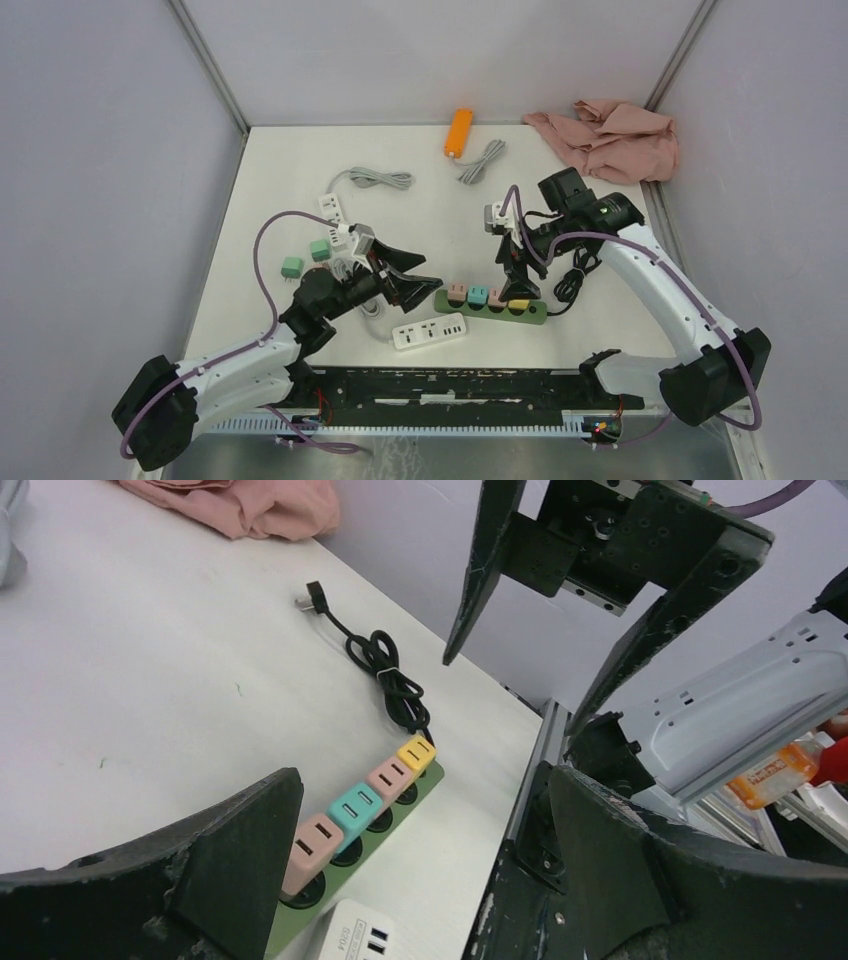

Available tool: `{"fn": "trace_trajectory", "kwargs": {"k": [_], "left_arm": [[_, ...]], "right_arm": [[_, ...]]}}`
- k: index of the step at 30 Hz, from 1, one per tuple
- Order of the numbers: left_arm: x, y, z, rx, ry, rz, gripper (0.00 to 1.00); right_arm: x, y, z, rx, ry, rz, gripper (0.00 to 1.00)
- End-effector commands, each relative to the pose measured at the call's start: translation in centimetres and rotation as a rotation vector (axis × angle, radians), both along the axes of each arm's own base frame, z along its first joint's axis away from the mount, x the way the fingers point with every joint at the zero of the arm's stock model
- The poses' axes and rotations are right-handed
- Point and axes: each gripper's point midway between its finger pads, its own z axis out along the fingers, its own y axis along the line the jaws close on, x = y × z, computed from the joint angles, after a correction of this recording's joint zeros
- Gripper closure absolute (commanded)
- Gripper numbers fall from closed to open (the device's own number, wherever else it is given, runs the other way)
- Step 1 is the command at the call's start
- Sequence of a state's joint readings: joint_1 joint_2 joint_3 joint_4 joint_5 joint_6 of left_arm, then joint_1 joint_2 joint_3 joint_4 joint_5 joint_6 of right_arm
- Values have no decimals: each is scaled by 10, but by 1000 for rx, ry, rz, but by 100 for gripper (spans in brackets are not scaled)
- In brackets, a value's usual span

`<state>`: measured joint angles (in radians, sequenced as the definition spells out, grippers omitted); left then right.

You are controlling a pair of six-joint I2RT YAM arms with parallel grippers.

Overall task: Pull the plug off the socket
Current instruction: Remove the plug from the socket.

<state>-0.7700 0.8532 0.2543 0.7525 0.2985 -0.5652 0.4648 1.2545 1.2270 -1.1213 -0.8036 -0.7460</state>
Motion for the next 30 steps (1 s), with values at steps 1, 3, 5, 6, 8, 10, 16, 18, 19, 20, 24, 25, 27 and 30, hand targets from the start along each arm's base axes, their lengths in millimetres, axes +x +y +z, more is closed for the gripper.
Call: {"fn": "trace_trajectory", "kwargs": {"k": [1, 3, 5, 6, 8, 10, 16, 18, 19, 20, 24, 25, 27, 30], "left_arm": [[9, -9, 27, 18, -154, -7, 1], [15, -14, 21, 75, -165, -7, 1], [20, -18, 10, 145, -162, -12, 1], [22, -19, 5, 181, -169, -17, 1], [28, -19, -4, 252, -197, -11, 0], [32, -16, -9, 303, -255, 5, 0], [22, -18, -14, 289, -502, -44, 1], [15, -25, -22, 284, -545, -103, 1], [14, -29, -28, 291, -551, -134, 1], [13, -33, -31, 295, -562, -158, 1], [15, -51, -46, 336, -604, -257, 0], [15, -55, -52, 350, -623, -287, 1], [17, -63, -58, 365, -660, -332, 3], [19, -74, -69, 365, -671, -389, 8]], "right_arm": [[-18, 2, 30, 141, 22, 73, 9], [-12, -2, 27, 132, 19, 50, 9], [-5, -8, 22, 113, 9, 25, 9], [-2, -11, 20, 103, 6, 10, 9], [4, -17, 15, 88, -3, -10, 9], [10, -23, 9, 67, -8, -31, 9], [22, -38, -2, 18, -23, -65, 9], [30, -48, -8, -19, -54, -99, 9], [34, -55, -12, -38, -68, -118, 9], [35, -60, -15, -51, -74, -126, 8], [29, -66, -30, -69, -58, -87, 8], [25, -65, -34, -64, -53, -57, 8], [19, -64, -45, -49, -57, -15, 8], [11, -62, -58, -17, -112, 40, 7]]}}
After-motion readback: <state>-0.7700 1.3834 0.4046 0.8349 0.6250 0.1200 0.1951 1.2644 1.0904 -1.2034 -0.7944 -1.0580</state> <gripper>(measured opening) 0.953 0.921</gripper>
